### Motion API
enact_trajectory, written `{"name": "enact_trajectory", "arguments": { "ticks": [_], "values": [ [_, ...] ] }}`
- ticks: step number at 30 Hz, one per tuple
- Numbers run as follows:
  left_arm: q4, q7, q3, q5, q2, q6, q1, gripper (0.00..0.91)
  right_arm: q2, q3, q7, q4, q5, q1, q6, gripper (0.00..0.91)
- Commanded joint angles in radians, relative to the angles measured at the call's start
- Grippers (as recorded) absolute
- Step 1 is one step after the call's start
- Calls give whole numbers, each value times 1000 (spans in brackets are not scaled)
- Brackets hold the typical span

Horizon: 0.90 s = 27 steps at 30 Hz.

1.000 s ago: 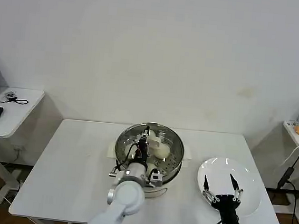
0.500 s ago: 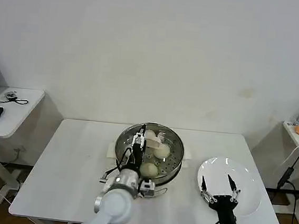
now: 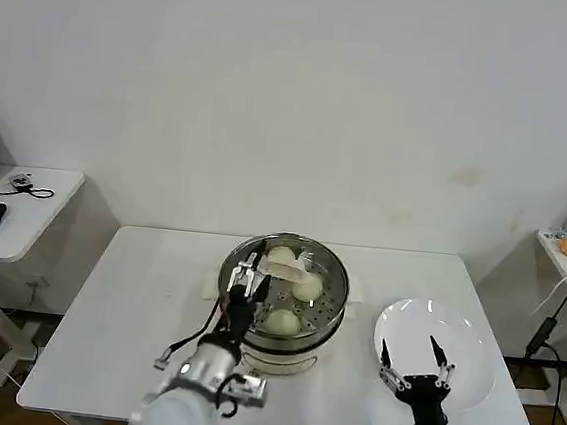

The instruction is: Take steamed baozi put them in steamer then cover it.

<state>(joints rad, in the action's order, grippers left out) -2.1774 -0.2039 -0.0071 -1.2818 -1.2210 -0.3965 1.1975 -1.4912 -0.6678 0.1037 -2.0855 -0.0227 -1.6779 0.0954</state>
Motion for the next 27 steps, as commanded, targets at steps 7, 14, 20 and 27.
{"name": "enact_trajectory", "arguments": {
  "ticks": [7,14,20,27],
  "values": [
    [-35,501,-531,1468,-2,318,380,907,184,-56,1,-25,182,-59,-38,907],
    [34,477,-723,1600,-10,403,526,907,225,-31,1,-26,210,-94,-63,907],
    [52,468,-742,1518,-35,504,647,907,285,-29,1,-37,285,-117,-115,907],
    [86,479,-708,1464,-73,581,666,907,310,7,6,-32,307,-109,-133,907]
  ]
}}
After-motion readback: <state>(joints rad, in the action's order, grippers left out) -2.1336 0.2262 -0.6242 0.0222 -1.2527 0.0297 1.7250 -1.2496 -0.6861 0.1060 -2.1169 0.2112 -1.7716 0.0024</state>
